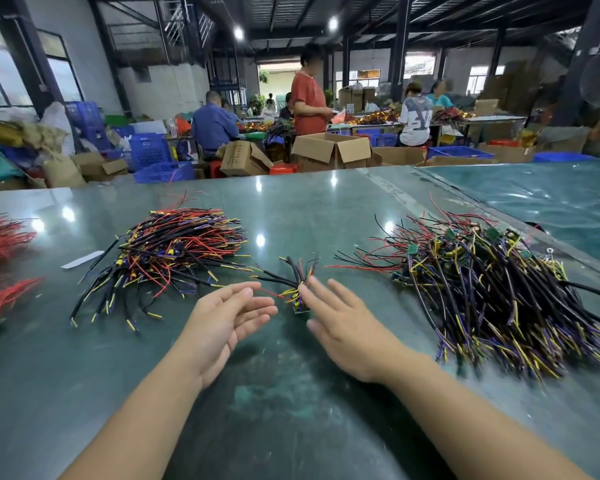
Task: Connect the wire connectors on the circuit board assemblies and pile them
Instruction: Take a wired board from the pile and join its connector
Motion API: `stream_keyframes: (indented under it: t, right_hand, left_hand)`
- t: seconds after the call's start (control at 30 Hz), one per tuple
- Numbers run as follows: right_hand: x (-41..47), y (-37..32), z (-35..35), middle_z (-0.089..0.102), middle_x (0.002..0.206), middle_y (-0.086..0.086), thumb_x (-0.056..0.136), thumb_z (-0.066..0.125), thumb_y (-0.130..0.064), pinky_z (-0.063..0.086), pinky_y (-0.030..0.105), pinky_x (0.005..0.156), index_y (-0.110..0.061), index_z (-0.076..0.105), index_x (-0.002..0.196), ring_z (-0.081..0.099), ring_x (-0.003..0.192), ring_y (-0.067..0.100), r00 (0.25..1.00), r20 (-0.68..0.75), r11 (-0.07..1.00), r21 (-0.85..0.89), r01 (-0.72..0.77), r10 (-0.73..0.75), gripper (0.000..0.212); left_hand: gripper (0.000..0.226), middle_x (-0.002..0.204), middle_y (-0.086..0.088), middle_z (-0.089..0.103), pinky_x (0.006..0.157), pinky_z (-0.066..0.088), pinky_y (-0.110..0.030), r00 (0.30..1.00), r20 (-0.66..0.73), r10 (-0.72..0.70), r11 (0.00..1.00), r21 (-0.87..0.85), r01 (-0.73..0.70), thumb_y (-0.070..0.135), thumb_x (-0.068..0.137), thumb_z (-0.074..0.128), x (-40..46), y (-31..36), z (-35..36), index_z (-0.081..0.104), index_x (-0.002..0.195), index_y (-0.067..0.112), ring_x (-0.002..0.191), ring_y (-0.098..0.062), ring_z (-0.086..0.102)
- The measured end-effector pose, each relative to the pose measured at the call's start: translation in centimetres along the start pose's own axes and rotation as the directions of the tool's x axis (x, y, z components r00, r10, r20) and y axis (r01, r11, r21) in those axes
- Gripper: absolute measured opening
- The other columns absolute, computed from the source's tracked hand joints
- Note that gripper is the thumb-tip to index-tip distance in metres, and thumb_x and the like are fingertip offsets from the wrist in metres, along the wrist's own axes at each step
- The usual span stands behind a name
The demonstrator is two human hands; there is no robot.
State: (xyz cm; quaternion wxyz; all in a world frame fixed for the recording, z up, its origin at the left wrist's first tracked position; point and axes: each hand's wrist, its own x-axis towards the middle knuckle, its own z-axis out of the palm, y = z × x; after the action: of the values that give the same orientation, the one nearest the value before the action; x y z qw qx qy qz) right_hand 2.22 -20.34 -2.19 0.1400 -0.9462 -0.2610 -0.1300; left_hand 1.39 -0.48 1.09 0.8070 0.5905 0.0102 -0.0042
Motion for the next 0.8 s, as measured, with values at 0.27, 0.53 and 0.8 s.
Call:
stream_keyframes:
  t: [0.27, 0.53, 0.8]
  right_hand:
    - [-0.2, -1.1, -1.4, 0.053, 0.083, -0.01, 0.08, 0.066, -0.04, 0.037, 0.031, 0.066, -0.025, 0.043, 0.08, 0.049, 0.081, 0.016, 0.973, -0.202, 0.985, 0.152, -0.079, 0.11, 0.028]
    - [-0.1, -1.5, -2.2, 0.058, 0.08, -0.011, 0.078, 0.075, -0.017, 0.041, 0.011, 0.063, -0.028, 0.049, 0.089, 0.053, 0.068, -0.001, 0.823, -0.256, 0.631, 0.76, -0.152, 0.507, 0.031]
    - [-0.2, -3.3, -2.7, 0.064, 0.082, -0.003, 0.078, 0.071, 0.005, 0.049, 0.018, 0.073, -0.03, 0.062, 0.101, 0.062, 0.077, 0.007, 0.945, -0.192, 0.456, 0.889, 0.052, 0.266, 0.043]
  left_hand:
    - [0.021, 0.086, -0.016, 0.073, 0.064, 0.057, -0.021, 0.975, 0.169, -0.142, 0.965, 0.241, 0.099, -0.008, 0.093, 0.044, -0.5, -0.8, 0.5, 0.063, 0.098, 0.0, 0.08, -0.022, 0.072]
    - [0.035, 0.101, -0.018, 0.071, 0.069, 0.055, -0.024, 0.932, 0.329, -0.149, 0.963, 0.264, 0.061, -0.007, 0.093, 0.044, -1.2, 0.1, -0.3, 0.075, 0.085, 0.008, 0.09, -0.026, 0.071]
    - [0.051, 0.088, -0.019, 0.073, 0.061, 0.058, -0.031, 0.96, 0.219, -0.173, 0.981, -0.049, 0.188, 0.05, 0.091, 0.037, -0.7, -1.1, 1.5, 0.07, 0.088, 0.011, 0.071, -0.028, 0.072]
